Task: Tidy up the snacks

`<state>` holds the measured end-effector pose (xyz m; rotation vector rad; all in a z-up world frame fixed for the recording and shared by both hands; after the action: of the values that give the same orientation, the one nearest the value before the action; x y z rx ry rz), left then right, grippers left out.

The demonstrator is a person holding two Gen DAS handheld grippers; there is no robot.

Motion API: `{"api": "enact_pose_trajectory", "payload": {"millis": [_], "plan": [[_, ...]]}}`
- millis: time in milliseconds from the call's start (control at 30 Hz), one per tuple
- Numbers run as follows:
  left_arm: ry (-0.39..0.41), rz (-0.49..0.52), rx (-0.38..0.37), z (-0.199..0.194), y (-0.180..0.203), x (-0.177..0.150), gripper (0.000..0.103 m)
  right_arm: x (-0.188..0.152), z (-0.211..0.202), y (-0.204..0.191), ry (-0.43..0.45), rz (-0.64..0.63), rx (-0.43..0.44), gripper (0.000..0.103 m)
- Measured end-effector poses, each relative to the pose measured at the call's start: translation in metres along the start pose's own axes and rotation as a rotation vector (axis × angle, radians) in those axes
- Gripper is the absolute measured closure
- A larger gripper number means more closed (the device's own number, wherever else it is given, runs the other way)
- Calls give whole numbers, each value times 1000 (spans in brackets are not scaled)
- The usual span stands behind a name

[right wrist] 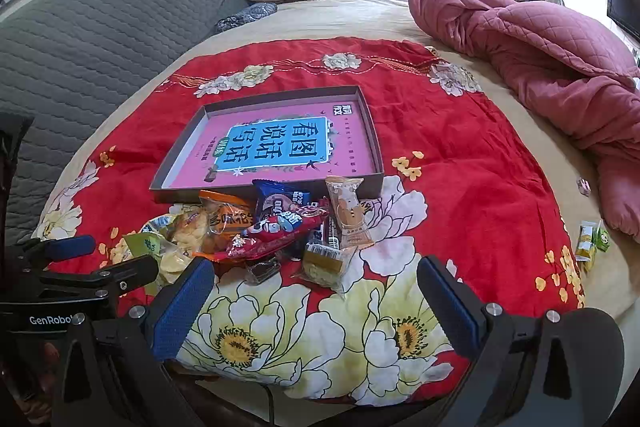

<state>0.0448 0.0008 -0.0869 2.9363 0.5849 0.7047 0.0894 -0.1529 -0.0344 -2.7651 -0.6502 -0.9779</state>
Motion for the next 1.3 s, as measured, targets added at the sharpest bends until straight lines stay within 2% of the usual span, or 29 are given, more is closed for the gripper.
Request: {"api": "enact_pose_trajectory", "payload": {"millis": [1300], "plan": [[-6, 3, 0, 3, 2, -2, 1, -1, 2, 4, 0, -8, -15, 1]]}}
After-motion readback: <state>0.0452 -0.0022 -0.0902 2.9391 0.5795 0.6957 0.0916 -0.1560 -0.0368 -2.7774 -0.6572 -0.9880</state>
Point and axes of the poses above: each gripper's, at about its wrist camera, not at the fingertips, and z roughly the way its jaws point, y to its right, x to its top, the point moved 10 cm from there along z, roughly the way its jaws point, and after that the axes turned 7 degrees about -z, right-handed, at the moved point
